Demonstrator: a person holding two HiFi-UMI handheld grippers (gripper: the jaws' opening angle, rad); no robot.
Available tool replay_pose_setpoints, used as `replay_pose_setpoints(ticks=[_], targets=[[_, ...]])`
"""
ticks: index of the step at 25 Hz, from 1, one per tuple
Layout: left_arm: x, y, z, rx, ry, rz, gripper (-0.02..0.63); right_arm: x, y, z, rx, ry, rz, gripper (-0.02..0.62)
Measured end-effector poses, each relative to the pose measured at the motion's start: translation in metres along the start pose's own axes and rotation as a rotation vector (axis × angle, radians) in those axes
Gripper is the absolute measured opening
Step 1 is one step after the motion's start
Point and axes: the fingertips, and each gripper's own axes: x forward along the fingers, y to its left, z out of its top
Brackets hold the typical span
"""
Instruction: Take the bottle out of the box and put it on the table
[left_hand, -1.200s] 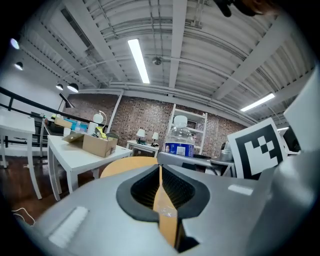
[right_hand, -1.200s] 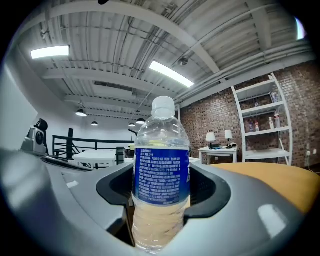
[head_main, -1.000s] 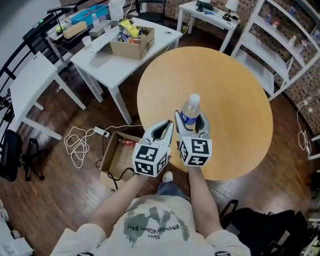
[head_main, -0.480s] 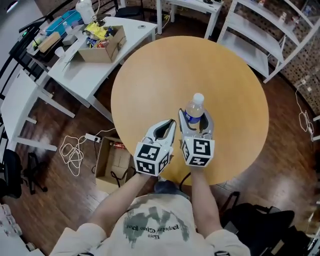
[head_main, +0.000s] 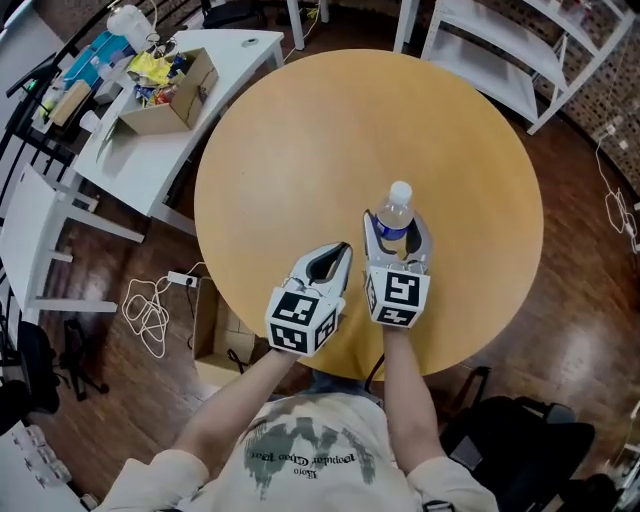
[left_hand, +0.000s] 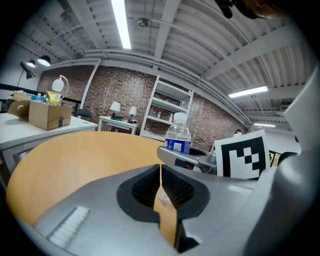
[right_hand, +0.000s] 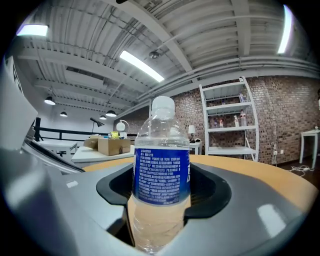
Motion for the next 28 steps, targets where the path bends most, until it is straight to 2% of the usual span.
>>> replay_pose_setpoints(ticks=[11, 28], targets=[[0.020, 0.000, -0.010, -0.008, 0.040, -0.010, 0.009, -0.005, 0.004, -0.003, -0.016, -0.028, 0.009, 0.310], [-0.001, 0.003, -0.021, -0.020, 0.043, 0.001, 0.009, -0.017, 0.011, -0.017, -0.016, 0.040, -0.006, 0.342]])
